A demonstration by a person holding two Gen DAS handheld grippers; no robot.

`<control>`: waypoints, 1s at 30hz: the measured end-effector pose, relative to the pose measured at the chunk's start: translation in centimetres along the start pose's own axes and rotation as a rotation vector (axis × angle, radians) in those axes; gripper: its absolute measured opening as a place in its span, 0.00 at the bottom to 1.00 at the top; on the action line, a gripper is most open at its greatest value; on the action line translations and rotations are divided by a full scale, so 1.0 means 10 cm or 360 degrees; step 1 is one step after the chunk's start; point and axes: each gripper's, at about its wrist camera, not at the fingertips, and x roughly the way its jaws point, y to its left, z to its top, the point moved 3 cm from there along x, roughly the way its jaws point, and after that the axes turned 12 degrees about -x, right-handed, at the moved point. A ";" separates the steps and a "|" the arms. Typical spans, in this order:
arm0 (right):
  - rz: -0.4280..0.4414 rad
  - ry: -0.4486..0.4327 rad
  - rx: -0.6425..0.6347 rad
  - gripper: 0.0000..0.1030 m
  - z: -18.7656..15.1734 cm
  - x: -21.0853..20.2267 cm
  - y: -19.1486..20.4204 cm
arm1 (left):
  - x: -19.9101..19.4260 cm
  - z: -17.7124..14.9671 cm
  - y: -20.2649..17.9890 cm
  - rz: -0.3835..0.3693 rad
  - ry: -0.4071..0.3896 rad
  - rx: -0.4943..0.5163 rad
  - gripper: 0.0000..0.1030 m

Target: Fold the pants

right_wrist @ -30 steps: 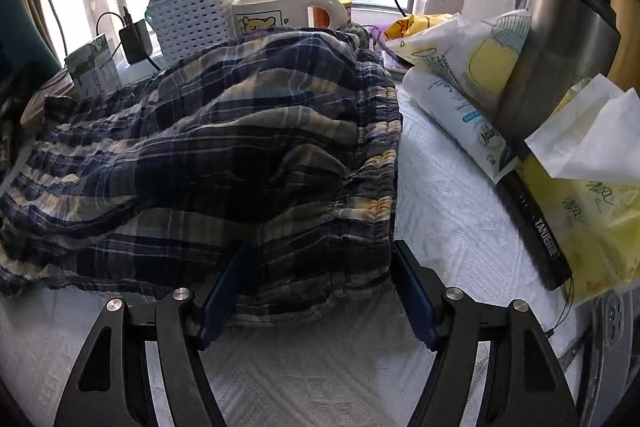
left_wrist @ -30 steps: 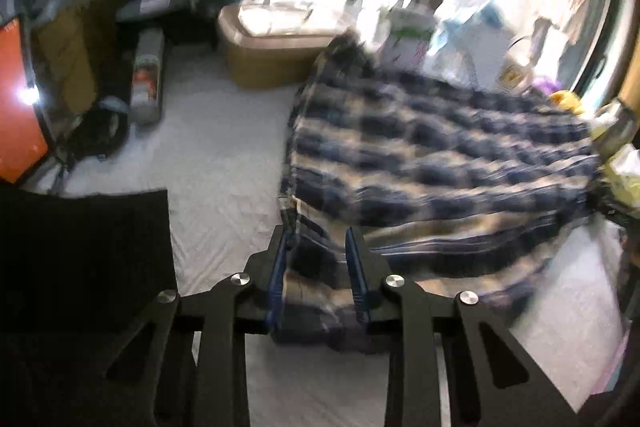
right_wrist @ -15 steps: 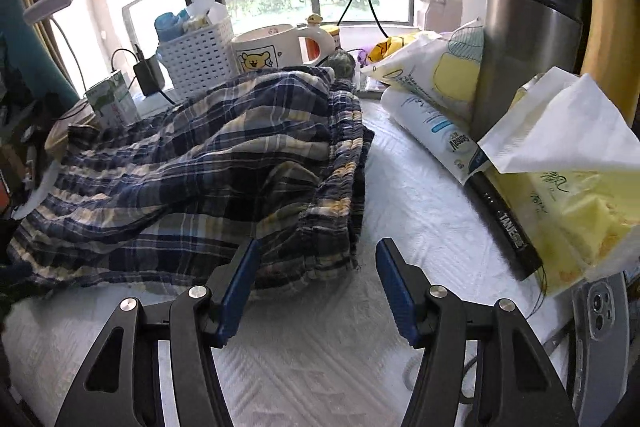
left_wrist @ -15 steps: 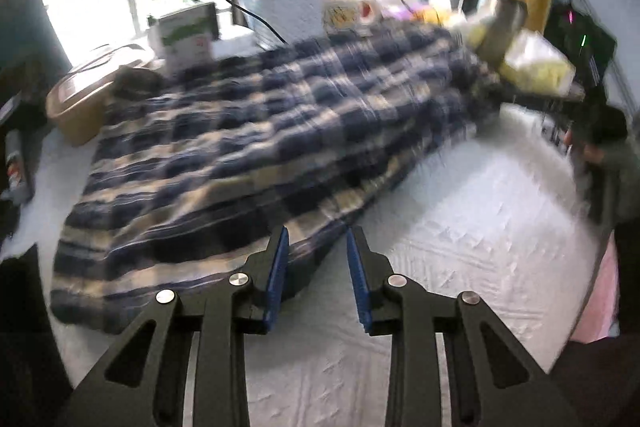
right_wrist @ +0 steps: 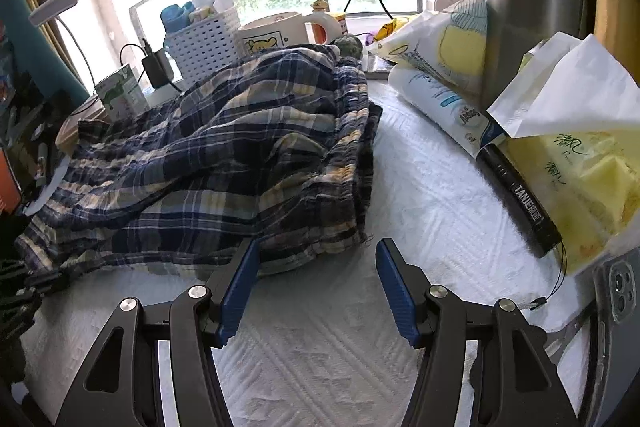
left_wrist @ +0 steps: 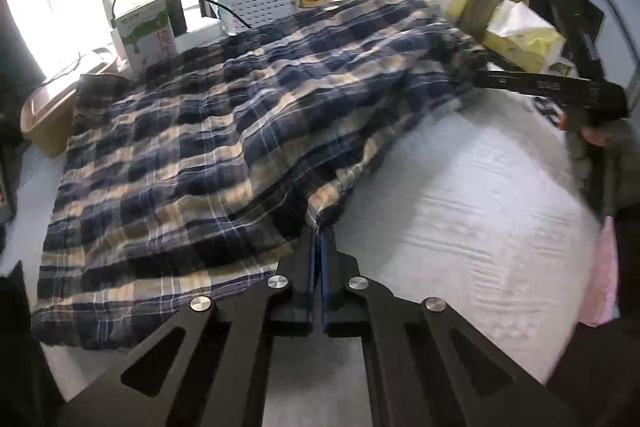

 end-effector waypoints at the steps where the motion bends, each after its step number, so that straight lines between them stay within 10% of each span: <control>1: -0.0005 -0.0005 0.0006 0.61 0.00 -0.03 0.00 | -0.04 -0.03 -0.02 -0.0012 0.0011 -0.0019 0.00; 10: 0.0169 -0.0002 0.0234 0.60 -0.01 0.06 -0.02 | -0.08 -0.10 -0.01 -0.0043 0.0056 -0.0146 0.00; 12: 0.0158 -0.0025 0.0227 0.20 0.05 0.11 0.00 | -0.08 -0.10 0.00 -0.0055 0.0067 -0.0163 0.01; 20: -0.0104 -0.0013 -0.0040 0.03 0.03 -0.23 0.06 | -0.42 -0.19 0.30 -0.0042 0.0018 -0.0233 0.04; 30: -0.0222 0.0009 0.0053 0.03 -0.18 -0.60 -0.13 | -0.42 0.12 1.28 0.0201 -0.0131 -0.0361 0.19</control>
